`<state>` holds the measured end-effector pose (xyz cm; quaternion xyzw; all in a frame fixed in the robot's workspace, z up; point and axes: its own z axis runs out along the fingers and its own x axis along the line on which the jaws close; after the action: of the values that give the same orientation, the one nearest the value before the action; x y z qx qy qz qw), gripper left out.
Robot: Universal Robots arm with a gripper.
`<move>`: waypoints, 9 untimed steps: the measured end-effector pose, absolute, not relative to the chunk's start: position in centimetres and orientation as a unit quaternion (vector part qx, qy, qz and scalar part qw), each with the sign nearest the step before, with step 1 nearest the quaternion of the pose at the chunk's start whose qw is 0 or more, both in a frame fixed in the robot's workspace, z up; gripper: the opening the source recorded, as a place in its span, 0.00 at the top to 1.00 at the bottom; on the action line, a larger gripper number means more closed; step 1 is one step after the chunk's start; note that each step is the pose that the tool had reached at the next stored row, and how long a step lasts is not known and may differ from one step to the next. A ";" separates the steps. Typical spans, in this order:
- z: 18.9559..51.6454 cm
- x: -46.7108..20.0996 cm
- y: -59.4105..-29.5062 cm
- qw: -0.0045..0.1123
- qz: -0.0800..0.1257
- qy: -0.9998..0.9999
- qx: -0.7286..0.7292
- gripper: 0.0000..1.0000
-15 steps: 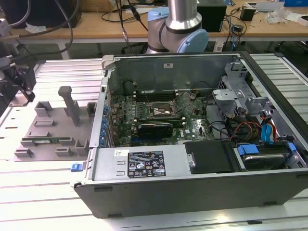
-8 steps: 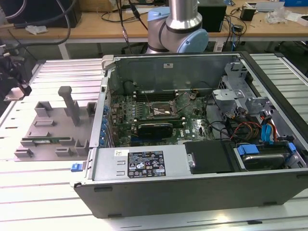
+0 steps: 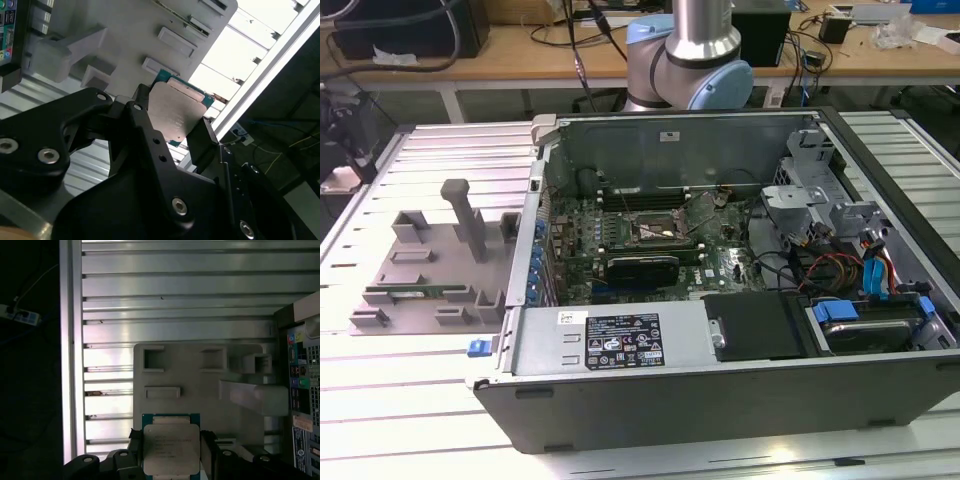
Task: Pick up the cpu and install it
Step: 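Pick up the cpu and move it towards the insertion slot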
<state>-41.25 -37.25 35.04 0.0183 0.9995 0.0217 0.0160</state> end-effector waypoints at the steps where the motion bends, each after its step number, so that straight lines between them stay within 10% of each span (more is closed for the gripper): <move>1: 35.4 -41.2 -37.2 0.016 0.022 0.999 0.018 0.45; 9: 37.6 -41.2 -37.2 0.017 0.022 0.999 0.018 0.45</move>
<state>-41.25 -37.15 37.58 0.0183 0.9995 0.0218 0.0170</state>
